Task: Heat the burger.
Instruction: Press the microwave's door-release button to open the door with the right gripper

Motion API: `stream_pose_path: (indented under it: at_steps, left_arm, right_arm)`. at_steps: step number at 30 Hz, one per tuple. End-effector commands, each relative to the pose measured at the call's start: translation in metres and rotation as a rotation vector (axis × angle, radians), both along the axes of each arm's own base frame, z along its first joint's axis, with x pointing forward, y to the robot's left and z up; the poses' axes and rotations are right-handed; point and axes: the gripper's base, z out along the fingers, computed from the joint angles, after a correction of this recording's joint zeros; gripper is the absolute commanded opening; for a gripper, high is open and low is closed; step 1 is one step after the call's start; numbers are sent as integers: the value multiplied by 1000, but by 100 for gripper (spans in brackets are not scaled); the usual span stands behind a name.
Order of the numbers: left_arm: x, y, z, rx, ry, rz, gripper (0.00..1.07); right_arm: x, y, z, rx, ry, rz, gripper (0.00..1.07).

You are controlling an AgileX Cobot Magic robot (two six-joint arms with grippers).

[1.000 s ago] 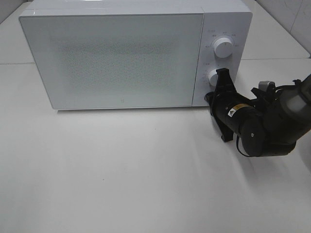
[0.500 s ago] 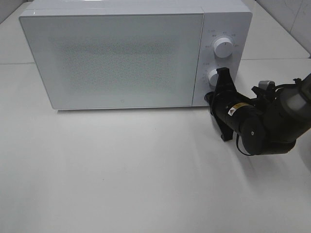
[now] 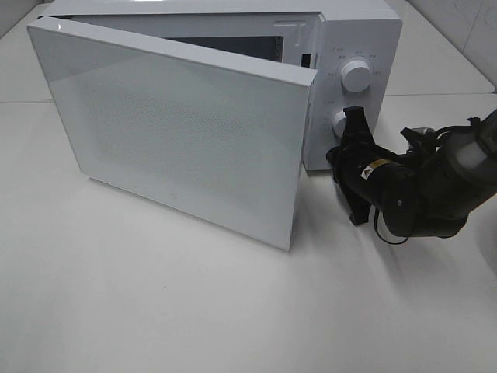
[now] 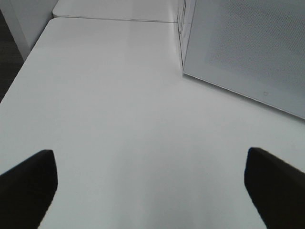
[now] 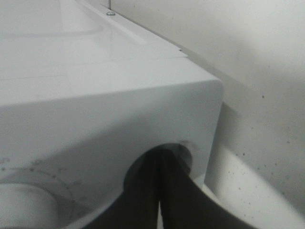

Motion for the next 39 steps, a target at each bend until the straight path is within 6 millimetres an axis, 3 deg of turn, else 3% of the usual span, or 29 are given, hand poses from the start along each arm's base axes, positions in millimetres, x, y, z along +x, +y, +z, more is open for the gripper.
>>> stream_pose_path:
  at_steps: [1,14,39]
  left_arm:
    - [1,0,0,-2,-14,-1,102]
    - [1,0,0,-2,-14,-1,102]
    - [1,0,0,-1,-14,-1,102]
  right_arm:
    - [27,-3,38,83,-289,-54,0]
    - [16,-5,36,95,-215,-42,0]
    - [-22,6,13,93,-75,6,0]
